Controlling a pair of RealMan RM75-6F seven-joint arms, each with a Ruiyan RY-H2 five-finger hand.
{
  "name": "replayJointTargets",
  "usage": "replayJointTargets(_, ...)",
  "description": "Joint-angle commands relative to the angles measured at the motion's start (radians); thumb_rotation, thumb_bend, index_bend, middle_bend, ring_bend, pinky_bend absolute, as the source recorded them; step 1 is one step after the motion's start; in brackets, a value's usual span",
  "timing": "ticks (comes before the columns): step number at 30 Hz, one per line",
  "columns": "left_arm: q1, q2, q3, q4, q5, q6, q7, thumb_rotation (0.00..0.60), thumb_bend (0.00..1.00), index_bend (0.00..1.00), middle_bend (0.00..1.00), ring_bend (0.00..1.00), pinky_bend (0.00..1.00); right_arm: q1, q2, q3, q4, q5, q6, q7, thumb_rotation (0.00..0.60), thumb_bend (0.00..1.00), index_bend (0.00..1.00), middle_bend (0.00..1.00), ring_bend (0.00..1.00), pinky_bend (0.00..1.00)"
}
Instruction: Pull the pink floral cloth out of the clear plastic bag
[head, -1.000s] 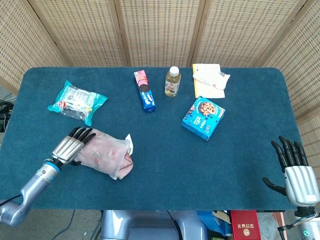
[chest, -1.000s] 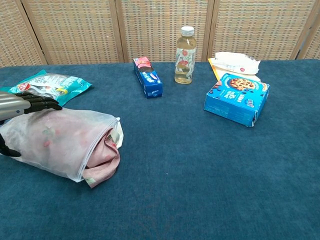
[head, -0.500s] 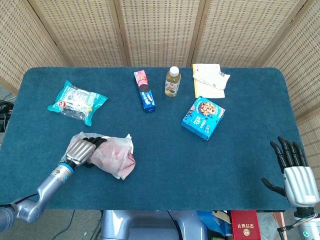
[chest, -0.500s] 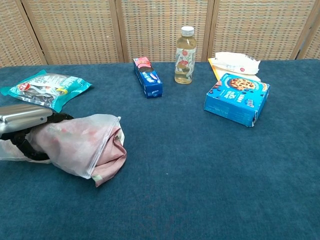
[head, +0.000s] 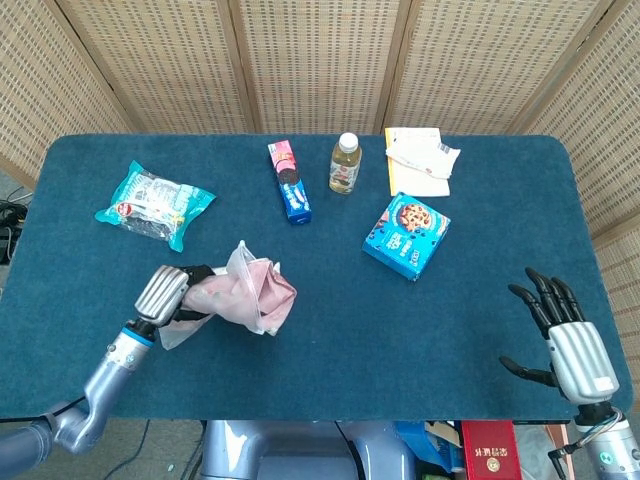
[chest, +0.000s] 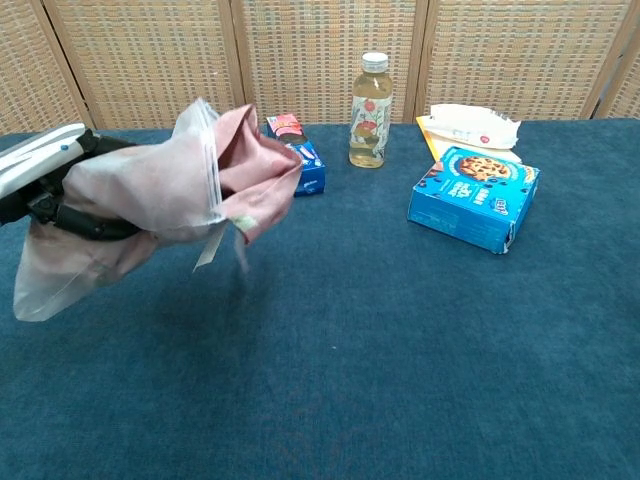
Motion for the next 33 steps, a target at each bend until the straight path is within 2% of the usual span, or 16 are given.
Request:
replayJointTargets(1, -0.021, -0.063, -0.019, 0.035, 0.04, 0.047, -0.034, 0.6, 0.41, 0.57, 0.58, 0.6, 0.68, 0.109, 0.142, 0.029, -0.107, 0.03, -0.159, 0.191, 0.6, 0.0, 0.17, 0.0, 0.0, 0.0)
replayJointTargets(8, -0.085, -0.133, -0.044, 0.014, 0.045, 0.03, 0.002, 0.6, 0.41, 0.58, 0.58, 0.6, 0.68, 0.238, 0.277, 0.096, -0.222, 0.118, -0.338, 0.327, 0.6, 0.03, 0.23, 0.0, 0.0, 0.0)
replayJointTargets(18, -0.165, -0.205, -0.103, -0.022, 0.011, -0.013, 0.092, 0.6, 0.41, 0.58, 0.58, 0.6, 0.68, 0.382, 0.348, 0.168, -0.317, 0.274, -0.559, 0.43, 0.6, 0.03, 0.28, 0.0, 0.0, 0.0)
replayJointTargets(26, -0.202, -0.239, -0.124, -0.021, -0.021, -0.036, 0.126, 0.6, 0.41, 0.59, 0.58, 0.6, 0.68, 0.464, 0.288, 0.198, -0.338, 0.401, -0.623, 0.346, 0.6, 0.03, 0.29, 0.0, 0.0, 0.0)
replayJointTargets(33, -0.215, -0.261, -0.125, -0.016, -0.038, -0.036, 0.127, 0.6, 0.41, 0.59, 0.58, 0.6, 0.68, 0.529, 0.181, 0.194, -0.333, 0.523, -0.6, 0.147, 0.6, 0.03, 0.29, 0.0, 0.0, 0.0)
